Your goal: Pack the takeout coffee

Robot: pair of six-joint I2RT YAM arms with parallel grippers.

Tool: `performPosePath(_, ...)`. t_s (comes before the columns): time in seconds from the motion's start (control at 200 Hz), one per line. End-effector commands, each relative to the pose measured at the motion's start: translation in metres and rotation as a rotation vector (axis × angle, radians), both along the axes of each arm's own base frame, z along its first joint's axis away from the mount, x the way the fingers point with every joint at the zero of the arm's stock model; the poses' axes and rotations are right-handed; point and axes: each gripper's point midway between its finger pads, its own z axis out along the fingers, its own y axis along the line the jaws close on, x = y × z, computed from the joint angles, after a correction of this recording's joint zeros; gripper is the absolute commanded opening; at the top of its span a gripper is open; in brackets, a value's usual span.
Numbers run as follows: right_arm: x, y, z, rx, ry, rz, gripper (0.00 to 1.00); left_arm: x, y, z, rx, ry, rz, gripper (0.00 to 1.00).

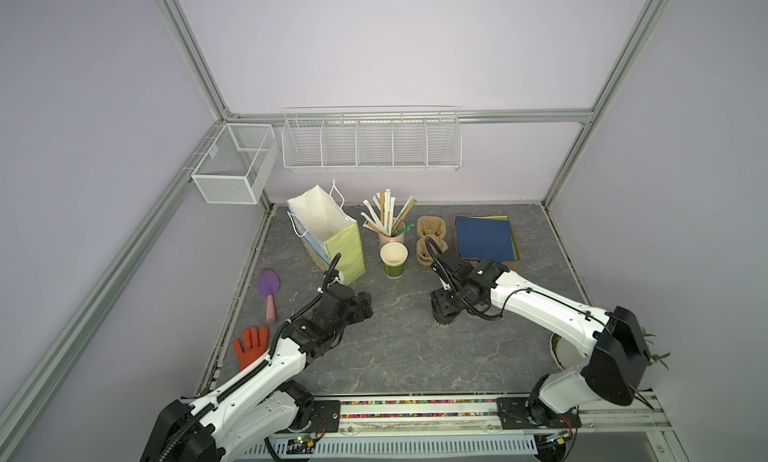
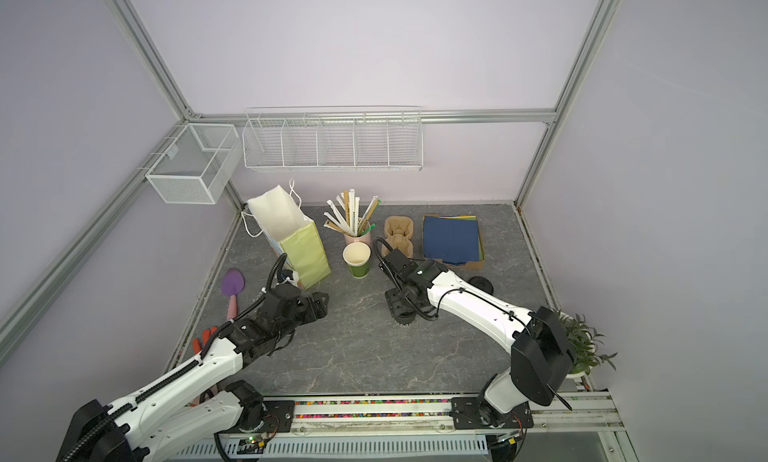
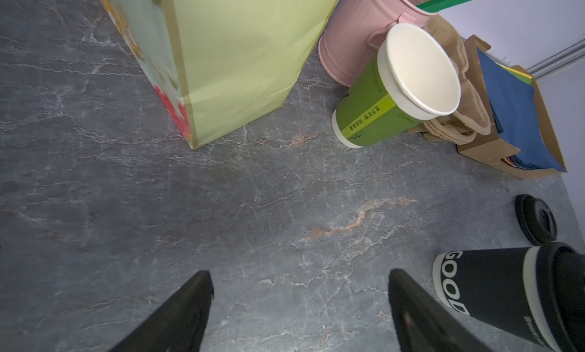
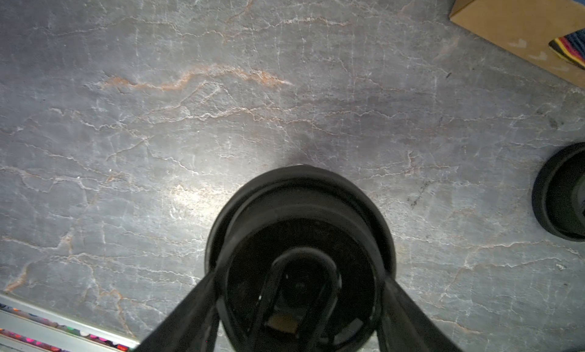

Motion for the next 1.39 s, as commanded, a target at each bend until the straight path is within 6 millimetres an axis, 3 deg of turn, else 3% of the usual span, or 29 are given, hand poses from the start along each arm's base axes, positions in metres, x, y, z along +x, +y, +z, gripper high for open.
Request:
performPosePath(0.0, -0.021, -0.033, -0.026, -0.152, 0.132, -0.028, 0.71, 0.0, 0.0, 0.002, -0.001, -0.012, -0.003, 0.87)
performPosePath(0.195, 0.013, -0.055, 0.024, -0.07, 0.04, -0.111, 0.71, 0.001, 0.002, 0.011, 0.0, -0.03, 0.003, 0.87)
performPosePath(0.385, 0.047, -0.1, 0.042, -0.027, -0.003, -0.256, 0.71, 0.001, 0.003, 0.014, -0.004, -0.038, 0.006, 0.87)
performPosePath(0.6, 0.08, -0.135, 0.026, -0.018, 0.01, -0.395, 0.71, 0.002, 0.001, 0.011, -0.002, -0.028, 0.001, 0.87)
performPosePath(0.825, 0.101, -0.141, 0.006, -0.06, 0.037, -0.416, 0.72, 0.001, 0.004, 0.013, 0.014, -0.033, 0.004, 0.87)
performPosePath(1.005, 0.109, -0.147, 0.001, -0.07, 0.047, -0.432, 0.76, 0.001, 0.004, 0.009, 0.018, -0.025, 0.006, 0.87)
performPosePath(1.169, 0.106, -0.145, 0.003, -0.053, 0.053, -0.427, 0.81, 0.001, 0.004, 0.008, 0.023, -0.025, 0.005, 0.87)
performPosePath(1.389, 0.109, -0.146, 0.022, -0.032, 0.011, -0.433, 0.88, 0.003, 0.001, 0.008, 0.021, -0.019, -0.003, 0.87)
